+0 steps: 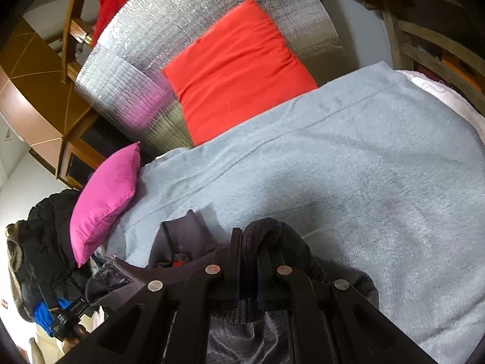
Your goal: Fold large clothes
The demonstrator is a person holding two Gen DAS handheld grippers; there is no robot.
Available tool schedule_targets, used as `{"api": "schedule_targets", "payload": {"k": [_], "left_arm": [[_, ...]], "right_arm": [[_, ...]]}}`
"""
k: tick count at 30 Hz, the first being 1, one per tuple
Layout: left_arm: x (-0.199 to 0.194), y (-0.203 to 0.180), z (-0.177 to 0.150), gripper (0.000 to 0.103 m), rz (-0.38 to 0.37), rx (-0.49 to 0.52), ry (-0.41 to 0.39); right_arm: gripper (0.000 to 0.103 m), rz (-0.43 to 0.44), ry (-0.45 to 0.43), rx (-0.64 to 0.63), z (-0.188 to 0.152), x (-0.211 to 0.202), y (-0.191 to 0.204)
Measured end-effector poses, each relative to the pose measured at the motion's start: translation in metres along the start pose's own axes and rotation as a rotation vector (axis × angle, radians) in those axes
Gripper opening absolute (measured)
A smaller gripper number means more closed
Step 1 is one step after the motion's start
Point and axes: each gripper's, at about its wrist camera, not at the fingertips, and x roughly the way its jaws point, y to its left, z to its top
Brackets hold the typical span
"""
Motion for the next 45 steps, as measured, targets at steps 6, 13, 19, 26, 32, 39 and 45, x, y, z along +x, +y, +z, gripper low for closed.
{"api": "schedule_targets", "payload": {"k": [6, 13, 19, 26, 32, 39, 45], "left_arm": [[0.017, 0.0, 0.001, 0.008, 0.021, 0.0, 0.027], [0.03, -0.003, -0.001, 0.008, 0.042, 0.013, 0.042], [0.03, -0.004, 0.004, 0.008, 0.043, 0.022, 0.031], [0.038, -0.005, 0.01, 0.008, 0.066, 0.016, 0.026], [0.051, -0.004, 0.008, 0.008, 0.08, 0.018, 0.035], [0.061, -0.003, 0.008, 0.008, 0.092, 0.016, 0.045], [0.064, 0.005, 0.011, 0.012, 0.044, -0.022, 0.07]], "right_arm": [[0.007, -0.017, 0.02, -0.003, 0.002, 0.015, -0.003], [0.007, -0.051, 0.049, -0.003, 0.002, 0.034, -0.008], [0.007, -0.064, 0.064, -0.012, 0.003, 0.041, -0.01], [0.007, -0.062, 0.057, -0.036, 0.014, 0.044, -0.001], [0.007, -0.09, 0.092, -0.02, 0.01, 0.065, -0.011], [0.007, -0.098, 0.104, -0.022, 0.009, 0.074, -0.015], [0.01, -0.055, 0.109, 0.056, 0.008, 0.079, -0.028]]}}
